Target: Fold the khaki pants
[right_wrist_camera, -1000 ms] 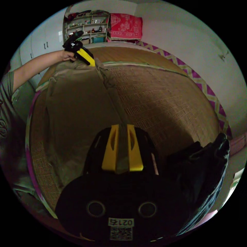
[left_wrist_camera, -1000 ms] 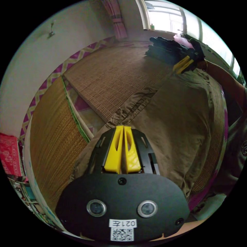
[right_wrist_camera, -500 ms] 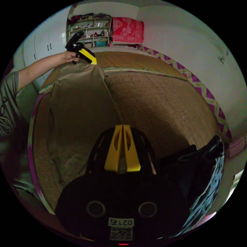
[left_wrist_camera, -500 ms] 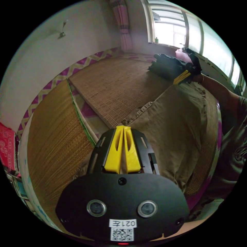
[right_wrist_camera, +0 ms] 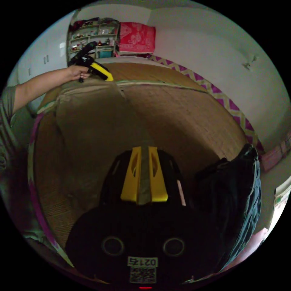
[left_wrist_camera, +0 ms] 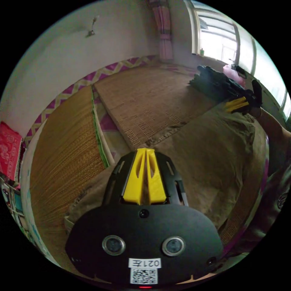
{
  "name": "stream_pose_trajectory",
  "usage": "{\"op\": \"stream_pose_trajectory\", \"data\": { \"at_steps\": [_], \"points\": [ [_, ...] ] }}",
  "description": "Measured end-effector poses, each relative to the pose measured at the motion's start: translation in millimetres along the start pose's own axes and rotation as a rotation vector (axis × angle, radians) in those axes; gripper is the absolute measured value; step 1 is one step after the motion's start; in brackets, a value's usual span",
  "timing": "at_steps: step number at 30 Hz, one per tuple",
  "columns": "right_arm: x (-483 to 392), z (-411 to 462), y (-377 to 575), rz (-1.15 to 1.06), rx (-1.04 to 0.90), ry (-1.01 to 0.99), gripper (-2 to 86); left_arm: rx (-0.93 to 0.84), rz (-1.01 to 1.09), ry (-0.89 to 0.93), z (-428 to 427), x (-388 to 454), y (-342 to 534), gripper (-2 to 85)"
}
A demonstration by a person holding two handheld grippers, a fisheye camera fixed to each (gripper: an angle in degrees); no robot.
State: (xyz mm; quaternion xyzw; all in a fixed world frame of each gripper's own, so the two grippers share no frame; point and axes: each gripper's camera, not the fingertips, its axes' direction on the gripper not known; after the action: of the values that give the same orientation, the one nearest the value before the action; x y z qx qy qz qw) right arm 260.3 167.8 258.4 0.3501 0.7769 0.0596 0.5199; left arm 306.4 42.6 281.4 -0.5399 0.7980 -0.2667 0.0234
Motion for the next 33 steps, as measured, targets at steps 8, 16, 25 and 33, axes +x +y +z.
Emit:
{"op": "stream_pose_trajectory", "data": {
  "at_steps": [8, 16, 25, 33],
  "points": [
    [-13, -41, 71, 0.213, -0.072, 0.101, 3.7, -0.051, -0.183, -0.095, -39, 2, 70, -1.0],
    [28, -201, 307, 1.089, 0.165, 0.130, 8.7, 0.180, -0.373, 0.232, -158, 11, 230, -1.0],
    [4, -201, 432, 1.536, 0.305, -0.222, 12.3, 0.205, -0.529, 0.417, -214, 33, 378, -1.0],
    [9, -182, 441, 1.677, 0.454, -0.333, 9.0, 0.275, -0.595, 0.428, -274, 31, 464, -1.0]
  ]
}}
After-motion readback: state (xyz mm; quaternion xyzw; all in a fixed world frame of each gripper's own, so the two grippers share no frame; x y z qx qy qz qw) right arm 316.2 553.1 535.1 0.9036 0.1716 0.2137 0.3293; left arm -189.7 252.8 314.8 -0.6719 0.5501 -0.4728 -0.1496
